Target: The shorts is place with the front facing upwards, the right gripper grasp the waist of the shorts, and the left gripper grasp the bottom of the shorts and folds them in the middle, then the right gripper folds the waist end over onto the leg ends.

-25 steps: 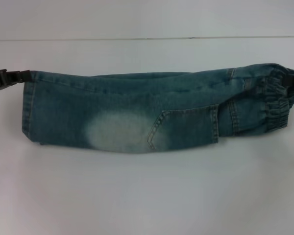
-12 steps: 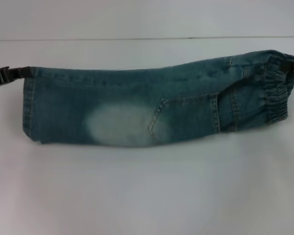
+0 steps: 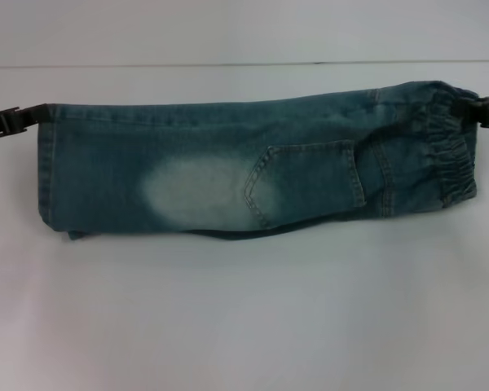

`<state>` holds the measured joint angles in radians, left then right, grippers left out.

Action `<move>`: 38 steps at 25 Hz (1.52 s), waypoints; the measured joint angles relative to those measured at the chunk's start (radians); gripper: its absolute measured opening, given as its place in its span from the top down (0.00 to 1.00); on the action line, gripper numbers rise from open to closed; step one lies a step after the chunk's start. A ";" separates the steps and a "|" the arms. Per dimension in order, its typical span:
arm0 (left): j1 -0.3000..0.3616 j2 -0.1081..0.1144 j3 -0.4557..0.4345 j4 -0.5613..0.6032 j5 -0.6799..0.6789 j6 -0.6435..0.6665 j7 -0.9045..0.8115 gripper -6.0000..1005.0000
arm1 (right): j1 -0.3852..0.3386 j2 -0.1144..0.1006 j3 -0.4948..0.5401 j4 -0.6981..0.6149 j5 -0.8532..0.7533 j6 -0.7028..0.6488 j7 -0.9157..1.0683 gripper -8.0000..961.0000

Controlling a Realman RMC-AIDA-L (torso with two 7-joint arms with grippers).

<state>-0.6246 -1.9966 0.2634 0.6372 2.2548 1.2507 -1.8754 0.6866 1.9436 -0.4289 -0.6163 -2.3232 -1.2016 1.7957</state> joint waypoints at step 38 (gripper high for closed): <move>0.001 -0.028 0.078 -0.018 -0.071 -0.147 0.127 0.42 | 0.028 0.011 -0.125 0.037 -0.025 0.158 0.097 0.35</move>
<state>-0.6237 -2.0250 0.3415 0.6192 2.1838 1.1033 -1.7481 0.7146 1.9548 -0.5541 -0.5789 -2.3480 -1.0439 1.8926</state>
